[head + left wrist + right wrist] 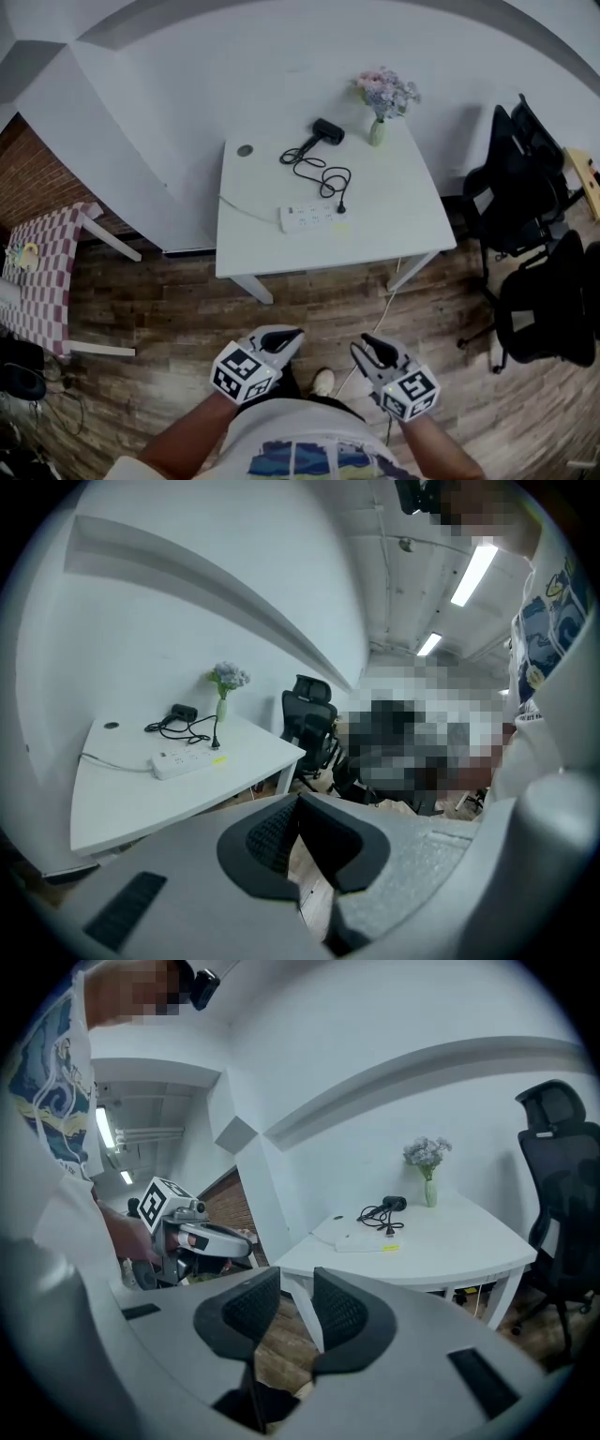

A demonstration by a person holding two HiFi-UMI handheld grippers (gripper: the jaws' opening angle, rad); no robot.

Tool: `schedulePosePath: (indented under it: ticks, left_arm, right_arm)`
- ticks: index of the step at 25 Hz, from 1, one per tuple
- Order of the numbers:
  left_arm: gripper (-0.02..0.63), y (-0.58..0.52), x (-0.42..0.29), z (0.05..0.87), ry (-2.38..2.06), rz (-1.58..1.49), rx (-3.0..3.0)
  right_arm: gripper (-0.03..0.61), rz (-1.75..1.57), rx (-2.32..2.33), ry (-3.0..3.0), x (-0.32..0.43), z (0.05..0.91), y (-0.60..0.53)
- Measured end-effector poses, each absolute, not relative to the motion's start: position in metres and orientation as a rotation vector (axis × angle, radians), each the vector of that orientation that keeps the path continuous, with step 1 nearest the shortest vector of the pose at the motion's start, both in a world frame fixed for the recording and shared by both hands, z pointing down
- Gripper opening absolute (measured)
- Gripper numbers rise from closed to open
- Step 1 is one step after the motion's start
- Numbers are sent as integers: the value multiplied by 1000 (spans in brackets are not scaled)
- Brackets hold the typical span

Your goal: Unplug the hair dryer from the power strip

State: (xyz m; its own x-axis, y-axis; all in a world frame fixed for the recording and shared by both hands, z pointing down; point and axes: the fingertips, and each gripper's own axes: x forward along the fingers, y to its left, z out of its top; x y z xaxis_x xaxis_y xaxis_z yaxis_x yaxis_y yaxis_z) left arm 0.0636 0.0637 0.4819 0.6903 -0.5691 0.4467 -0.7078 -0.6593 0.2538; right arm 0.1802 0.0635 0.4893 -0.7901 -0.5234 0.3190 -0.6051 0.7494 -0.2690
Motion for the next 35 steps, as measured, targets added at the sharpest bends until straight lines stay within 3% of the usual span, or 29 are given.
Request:
schedulePosePath:
  ticks: [19,35]
  left_arm:
    - [3,-124,29,506,-935,473,2517]
    - [3,-219,15,556,-764,629,2551]
  right_arm:
    - [104,523,1065,-2607,166,500,-90]
    - [112,523,1147,-2497,129,515,-188]
